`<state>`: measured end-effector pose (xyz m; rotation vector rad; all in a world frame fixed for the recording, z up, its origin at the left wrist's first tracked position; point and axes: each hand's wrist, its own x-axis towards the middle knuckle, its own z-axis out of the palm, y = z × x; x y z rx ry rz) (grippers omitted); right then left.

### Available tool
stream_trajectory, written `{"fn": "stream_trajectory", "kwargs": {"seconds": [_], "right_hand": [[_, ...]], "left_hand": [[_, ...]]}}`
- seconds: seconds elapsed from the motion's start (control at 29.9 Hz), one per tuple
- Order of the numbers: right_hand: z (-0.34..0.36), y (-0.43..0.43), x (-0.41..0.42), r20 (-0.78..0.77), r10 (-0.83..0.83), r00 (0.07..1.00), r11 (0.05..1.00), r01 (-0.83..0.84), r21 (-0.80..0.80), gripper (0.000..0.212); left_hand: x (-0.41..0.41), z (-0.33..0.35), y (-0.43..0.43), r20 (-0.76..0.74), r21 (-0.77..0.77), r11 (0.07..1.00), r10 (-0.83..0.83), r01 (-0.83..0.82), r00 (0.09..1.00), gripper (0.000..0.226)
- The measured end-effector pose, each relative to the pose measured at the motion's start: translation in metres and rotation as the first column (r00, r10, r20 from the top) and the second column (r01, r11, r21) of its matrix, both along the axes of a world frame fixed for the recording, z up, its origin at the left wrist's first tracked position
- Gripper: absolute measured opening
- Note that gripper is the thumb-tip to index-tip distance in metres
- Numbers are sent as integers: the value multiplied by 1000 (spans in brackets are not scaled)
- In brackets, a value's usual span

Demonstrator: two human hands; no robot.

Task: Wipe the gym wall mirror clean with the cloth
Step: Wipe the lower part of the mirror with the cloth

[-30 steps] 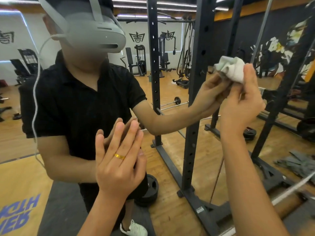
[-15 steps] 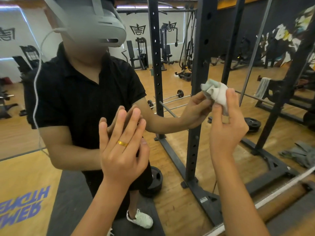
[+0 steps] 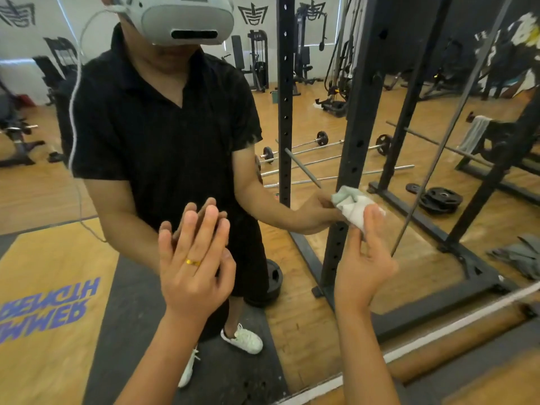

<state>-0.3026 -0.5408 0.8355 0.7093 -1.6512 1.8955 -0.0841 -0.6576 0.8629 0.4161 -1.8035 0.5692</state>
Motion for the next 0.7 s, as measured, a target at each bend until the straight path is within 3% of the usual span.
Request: {"fn": "stream_trajectory", "kwargs": {"seconds": [0.1, 0.3, 0.5, 0.7], "right_hand": [[10, -3, -17, -30, -67, 997, 998, 66, -24, 41], [45, -8, -32, 99, -95, 990, 979, 111, -172, 39], [15, -8, 10, 67, -31, 997, 996, 36, -83, 43], [57, 0, -31, 88, -121, 989, 992, 125, -36, 43]], "left_hand": [[-1, -3, -2, -19, -19, 1000, 4, -4, 1000, 46], [-4, -5, -4, -16, -41, 999, 20, -21, 1000, 48], [-3, -6, -3, -18, -29, 999, 33, -33, 999, 47], [-3, -6, -4, -25, -30, 999, 25, -26, 999, 47]]}}
